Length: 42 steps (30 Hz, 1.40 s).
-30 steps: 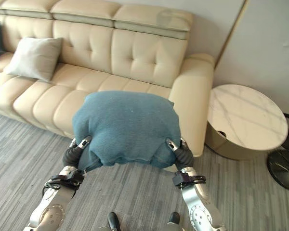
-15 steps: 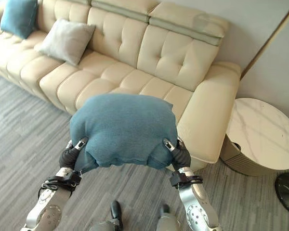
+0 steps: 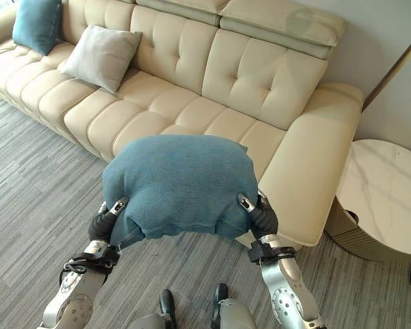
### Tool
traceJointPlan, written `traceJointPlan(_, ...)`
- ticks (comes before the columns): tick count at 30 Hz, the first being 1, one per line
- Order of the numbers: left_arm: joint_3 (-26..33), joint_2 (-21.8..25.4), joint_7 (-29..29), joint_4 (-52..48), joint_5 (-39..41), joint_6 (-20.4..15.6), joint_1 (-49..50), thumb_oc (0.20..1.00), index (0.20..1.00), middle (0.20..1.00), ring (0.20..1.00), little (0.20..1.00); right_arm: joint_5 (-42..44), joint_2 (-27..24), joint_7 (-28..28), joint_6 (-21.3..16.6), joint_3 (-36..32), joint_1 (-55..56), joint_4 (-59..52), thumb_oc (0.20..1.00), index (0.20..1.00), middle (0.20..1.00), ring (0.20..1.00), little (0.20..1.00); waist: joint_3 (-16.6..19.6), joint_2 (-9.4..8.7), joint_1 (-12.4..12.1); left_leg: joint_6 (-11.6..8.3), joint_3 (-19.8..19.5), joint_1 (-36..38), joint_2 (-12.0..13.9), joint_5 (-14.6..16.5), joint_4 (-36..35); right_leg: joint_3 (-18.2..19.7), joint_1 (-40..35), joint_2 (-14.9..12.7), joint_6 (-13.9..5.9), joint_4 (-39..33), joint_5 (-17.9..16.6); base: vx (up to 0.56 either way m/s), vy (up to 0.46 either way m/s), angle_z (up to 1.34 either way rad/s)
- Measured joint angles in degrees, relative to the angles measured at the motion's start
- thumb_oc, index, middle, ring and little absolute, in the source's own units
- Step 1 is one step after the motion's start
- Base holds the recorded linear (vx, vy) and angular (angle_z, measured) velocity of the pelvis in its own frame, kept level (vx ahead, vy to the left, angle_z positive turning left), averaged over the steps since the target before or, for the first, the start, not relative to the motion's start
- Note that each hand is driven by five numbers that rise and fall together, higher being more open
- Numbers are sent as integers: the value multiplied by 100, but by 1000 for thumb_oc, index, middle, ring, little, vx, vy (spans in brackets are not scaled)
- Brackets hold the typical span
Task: Pick up all the scattered cushions and arrange them neatly on the sofa.
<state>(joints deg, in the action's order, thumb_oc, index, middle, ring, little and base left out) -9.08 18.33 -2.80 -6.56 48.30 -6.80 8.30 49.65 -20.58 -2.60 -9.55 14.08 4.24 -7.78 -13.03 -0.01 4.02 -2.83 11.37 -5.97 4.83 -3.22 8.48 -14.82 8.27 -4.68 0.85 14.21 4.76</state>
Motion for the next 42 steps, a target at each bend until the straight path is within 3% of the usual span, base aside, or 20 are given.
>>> traceJointPlan(4,11,-43,6,-2,1,-4,38,200,200,200,200,200,0,-14,-4,-2,10,-22,-4,200,200,200,200,200,-15,-47,-56,-29,-146,-81,10,242,552,330,-337,23,104,-267,-22,232,82,-31)
traceJointPlan(7,13,-71,11,9,1,-5,-6,200,200,200,200,200,3,-5,-4,-10,-17,-49,4,200,200,200,200,200,-48,-116,-57,-111,-340,-213,-2,346,-127,534,-452,70,147,-551,-120,190,92,-29)
traceJointPlan(11,-11,-75,10,69,1,5,4,200,200,200,200,200,1,-7,-4,-8,-64,-2,8,200,200,200,200,200,-64,-135,-45,-104,-594,-825,333,172,-690,564,-809,164,37,-815,-120,249,152,-24)
traceJointPlan(13,-111,-90,7,102,1,5,-54,200,200,200,200,200,0,0,1,-8,-165,76,5,200,200,200,200,200,-61,-125,-35,-108,-396,-1100,404,134,-796,601,-1064,114,-78,-1076,-30,312,242,-1)
traceJointPlan(14,-144,-101,7,116,1,4,-56,200,200,200,200,200,-1,-7,1,-9,-193,89,4,200,200,200,200,200,-52,-74,-52,-94,-368,-1087,416,144,-809,564,-1147,100,-111,-1134,-16,299,271,-28)
traceJointPlan(15,-195,-121,3,114,1,5,22,200,200,200,200,200,-4,-52,2,-9,-202,127,-9,200,200,200,200,200,6,93,-64,-30,-324,-962,479,196,-789,730,-1274,129,-297,-1196,93,398,370,-45)
traceJointPlan(16,-197,-99,3,145,0,4,53,200,200,200,200,200,-9,-20,2,-5,-190,125,47,200,200,200,200,200,22,128,-175,-16,-353,-828,428,-54,-879,861,-1335,47,-388,-1147,174,187,192,-64)
traceJointPlan(18,-143,18,-5,146,-1,7,45,200,200,200,200,200,-12,60,3,3,-105,185,-25,200,200,200,200,200,130,-64,-234,-54,-253,-760,-47,-221,-732,1031,-1405,-458,-541,-1181,295,306,283,-42)
traceJointPlan(20,-103,150,-4,121,-61,11,-54,200,200,200,200,200,-19,99,5,19,-112,208,-51,200,200,200,200,200,131,-95,-250,112,-216,-727,-359,-414,-578,1048,-1485,-794,-828,-1001,184,244,235,-4)
traceJointPlan(23,5,238,-4,83,-222,-8,-65,200,200,200,200,200,-32,250,3,70,-111,255,-67,200,200,200,200,200,144,-155,-305,516,-119,-476,-593,-300,-661,1068,-1221,-849,-913,-422,192,224,291,-4)
traceJointPlan(24,19,244,-22,91,-223,-2,-56,200,200,200,200,200,-125,294,4,139,-123,209,-63,200,200,200,200,200,136,-107,-319,663,-33,-316,-593,-480,-786,1194,-866,-903,-983,452,238,110,167,-13)
traceJointPlan(26,13,293,-22,83,-225,2,-63,200,200,200,200,200,-129,346,0,150,-102,245,-71,200,200,200,200,200,150,-134,-270,757,3,-95,-613,-390,-905,1330,-497,-936,-1084,1045,286,197,223,-9)
traceJointPlan(29,24,349,-50,87,-225,-9,9,200,200,200,200,200,-128,458,-1,160,-94,185,-37,200,200,200,200,200,160,-220,-295,897,208,141,-585,-290,-1130,1259,113,-894,-946,1610,351,202,99,-36)
traceJointPlan(30,27,344,-55,86,-225,-7,12,200,200,200,200,200,-128,459,-1,160,-77,184,-38,200,200,200,200,200,154,-208,-283,869,229,198,-571,-312,-1187,1203,170,-869,-931,1493,417,119,12,-54)
traceJointPlan(31,39,312,-59,84,-223,-13,10,200,200,200,200,200,-127,458,0,166,-47,130,-38,200,200,200,200,200,154,-219,-263,860,370,305,-525,-246,-1281,808,417,-781,-916,1016,429,205,12,-49)
traceJointPlan(33,33,302,-79,80,-222,-6,-4,200,200,200,200,200,-126,458,1,151,-59,117,-43,200,200,200,200,200,151,-237,-116,828,486,339,-459,-213,-1301,492,680,-642,-891,370,191,294,-14,-36)
traceJointPlan(35,38,253,-95,87,-222,-9,-8,200,200,200,200,200,-125,457,1,148,-63,91,-54,200,200,200,200,200,128,-260,-95,699,542,354,-407,-121,-1299,56,840,-554,-857,-84,1,219,-50,-24)
traceJointPlan(36,12,201,-100,95,-222,2,1,200,200,200,200,200,-124,443,1,140,-105,100,-45,200,200,200,200,200,133,-308,-14,620,618,448,-411,-132,-1301,-301,742,-529,-739,-563,-453,193,-104,-3)
traceJointPlan(39,-19,71,-104,86,-222,27,145,200,200,200,200,200,-122,379,2,135,-99,132,54,200,200,200,200,200,144,-303,26,325,662,837,-304,-6,-1284,-385,354,-415,-470,-831,-1040,237,-108,-20)
traceJointPlan(42,6,-28,-101,-2,-224,30,157,200,200,200,200,200,-112,223,1,107,-113,131,53,200,200,200,200,200,227,-142,28,47,664,867,9,110,-1146,-402,183,-19,-200,-1026,-1035,230,-131,-22)
